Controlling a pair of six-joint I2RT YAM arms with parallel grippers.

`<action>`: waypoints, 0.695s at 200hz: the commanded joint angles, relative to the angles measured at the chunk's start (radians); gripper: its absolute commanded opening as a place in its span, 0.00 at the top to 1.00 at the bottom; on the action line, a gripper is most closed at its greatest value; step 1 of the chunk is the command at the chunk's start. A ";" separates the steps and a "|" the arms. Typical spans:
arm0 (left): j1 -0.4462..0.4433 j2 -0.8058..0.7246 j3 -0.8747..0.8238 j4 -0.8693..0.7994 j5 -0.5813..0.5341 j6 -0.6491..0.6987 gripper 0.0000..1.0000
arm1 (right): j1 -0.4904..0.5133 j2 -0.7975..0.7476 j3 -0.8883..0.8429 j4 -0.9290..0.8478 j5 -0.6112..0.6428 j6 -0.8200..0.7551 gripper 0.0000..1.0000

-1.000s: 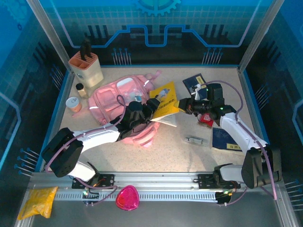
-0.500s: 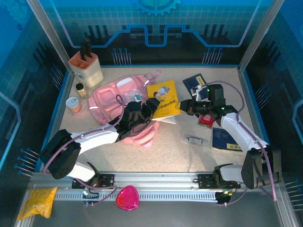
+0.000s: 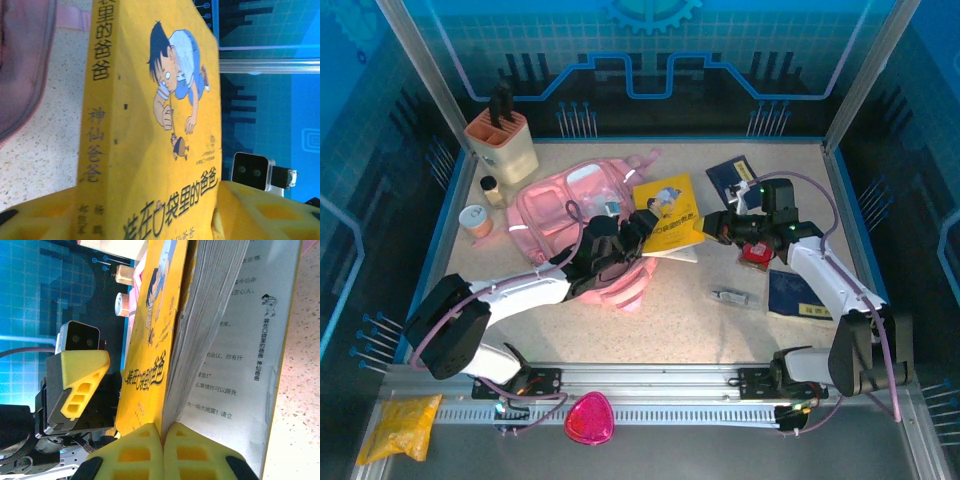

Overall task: Pack the student bag
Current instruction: Pick up the book from the center of the table.

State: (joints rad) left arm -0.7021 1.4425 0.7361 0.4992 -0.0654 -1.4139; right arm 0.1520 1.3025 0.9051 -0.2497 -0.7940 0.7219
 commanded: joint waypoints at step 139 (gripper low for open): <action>0.002 -0.078 0.058 -0.023 0.059 0.124 0.99 | -0.031 -0.047 -0.009 -0.026 -0.017 -0.029 0.57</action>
State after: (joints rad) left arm -0.7002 1.4242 0.7326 0.4587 -0.0444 -1.3674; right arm 0.1413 1.3022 0.9035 -0.2840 -0.7925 0.6937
